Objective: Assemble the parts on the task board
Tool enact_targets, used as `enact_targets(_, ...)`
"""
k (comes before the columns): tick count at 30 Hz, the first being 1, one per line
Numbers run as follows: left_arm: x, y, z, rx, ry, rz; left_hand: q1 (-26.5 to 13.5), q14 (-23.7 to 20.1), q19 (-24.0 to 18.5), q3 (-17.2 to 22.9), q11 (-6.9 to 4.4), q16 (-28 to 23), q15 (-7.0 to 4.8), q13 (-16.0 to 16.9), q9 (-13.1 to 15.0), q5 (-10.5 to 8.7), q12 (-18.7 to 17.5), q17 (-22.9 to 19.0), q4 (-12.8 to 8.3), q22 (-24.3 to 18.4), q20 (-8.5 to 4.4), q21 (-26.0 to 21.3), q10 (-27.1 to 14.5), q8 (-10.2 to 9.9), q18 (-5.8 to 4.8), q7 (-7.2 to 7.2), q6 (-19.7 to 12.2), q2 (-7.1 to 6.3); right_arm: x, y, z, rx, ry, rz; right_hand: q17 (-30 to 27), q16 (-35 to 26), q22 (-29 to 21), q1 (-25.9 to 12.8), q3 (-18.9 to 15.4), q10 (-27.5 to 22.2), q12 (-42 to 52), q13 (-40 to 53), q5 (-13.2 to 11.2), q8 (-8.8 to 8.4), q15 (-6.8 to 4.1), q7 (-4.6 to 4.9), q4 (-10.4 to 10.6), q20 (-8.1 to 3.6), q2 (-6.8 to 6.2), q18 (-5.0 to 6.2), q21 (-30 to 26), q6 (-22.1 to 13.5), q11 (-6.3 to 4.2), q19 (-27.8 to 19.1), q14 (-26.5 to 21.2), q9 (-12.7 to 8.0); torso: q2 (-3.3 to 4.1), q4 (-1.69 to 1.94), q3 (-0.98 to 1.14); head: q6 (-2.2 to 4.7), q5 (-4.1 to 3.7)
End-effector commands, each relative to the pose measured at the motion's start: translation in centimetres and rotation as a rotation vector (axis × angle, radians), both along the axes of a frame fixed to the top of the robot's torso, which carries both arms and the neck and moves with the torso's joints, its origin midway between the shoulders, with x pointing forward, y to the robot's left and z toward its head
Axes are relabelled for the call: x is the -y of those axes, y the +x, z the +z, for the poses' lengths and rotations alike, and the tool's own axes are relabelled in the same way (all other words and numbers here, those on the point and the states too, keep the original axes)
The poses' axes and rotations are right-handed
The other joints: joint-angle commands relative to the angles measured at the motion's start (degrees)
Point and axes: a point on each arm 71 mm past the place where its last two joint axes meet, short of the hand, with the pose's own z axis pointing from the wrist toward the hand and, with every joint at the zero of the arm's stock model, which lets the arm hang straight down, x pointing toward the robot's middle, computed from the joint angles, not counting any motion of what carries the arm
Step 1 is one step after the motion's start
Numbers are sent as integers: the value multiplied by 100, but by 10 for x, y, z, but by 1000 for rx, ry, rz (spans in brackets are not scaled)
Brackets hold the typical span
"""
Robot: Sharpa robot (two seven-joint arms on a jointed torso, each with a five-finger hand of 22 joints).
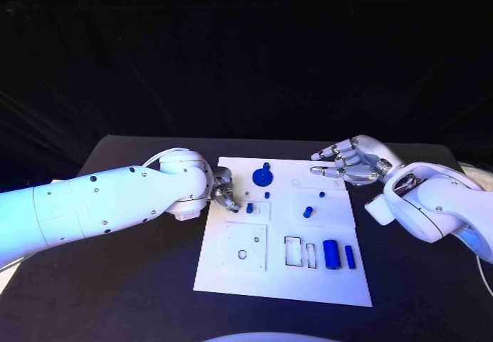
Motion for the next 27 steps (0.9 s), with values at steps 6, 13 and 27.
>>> enact_targets(6, 0, -3, -5, -34, 48, 3, 36, 604, 287, 480, -11, 18, -13, 2, 1, 23, -28, 1509, -452, 1015, 0, -10, 39, 37, -26, -50, 9, -35, -2, -1, -1, -2, -5, 17, 134, -15, 693, 17, -41, -25, -10, -7, 20, 23, -2, -3, -8, -7, 39, 89, -37, 55, -27, -43, 310, 6, 0, 5, 1, -1, 10)
enact_targets(13, 3, -1, -6, -44, 52, 3, 23, 604, 288, 502, -10, 18, -14, 4, 5, 24, -26, 1509, -447, 1016, 0, -9, 43, 46, -26, -47, 11, -33, -3, -1, -1, -2, -5, 19, 134, -15, 693, 17, -41, -25, -10, -7, 20, 23, -2, -3, -8, -7, 39, 89, -37, 55, -27, -43, 310, 6, 3, -6, 1, -4, 10)
enact_targets(27, 7, 0, -17, -93, 74, -5, -117, 604, 277, 585, -5, 18, -13, -7, 25, 8, -37, 1509, -381, 1002, -1, -27, 43, 88, -21, -44, 21, 3, -5, -2, 0, 5, 1, 28, 136, -15, 696, 16, -46, -23, -5, -6, 25, 22, -2, -3, -5, -8, 41, 88, -36, 56, -27, -41, 311, 7, 3, -4, 1, -35, -14)
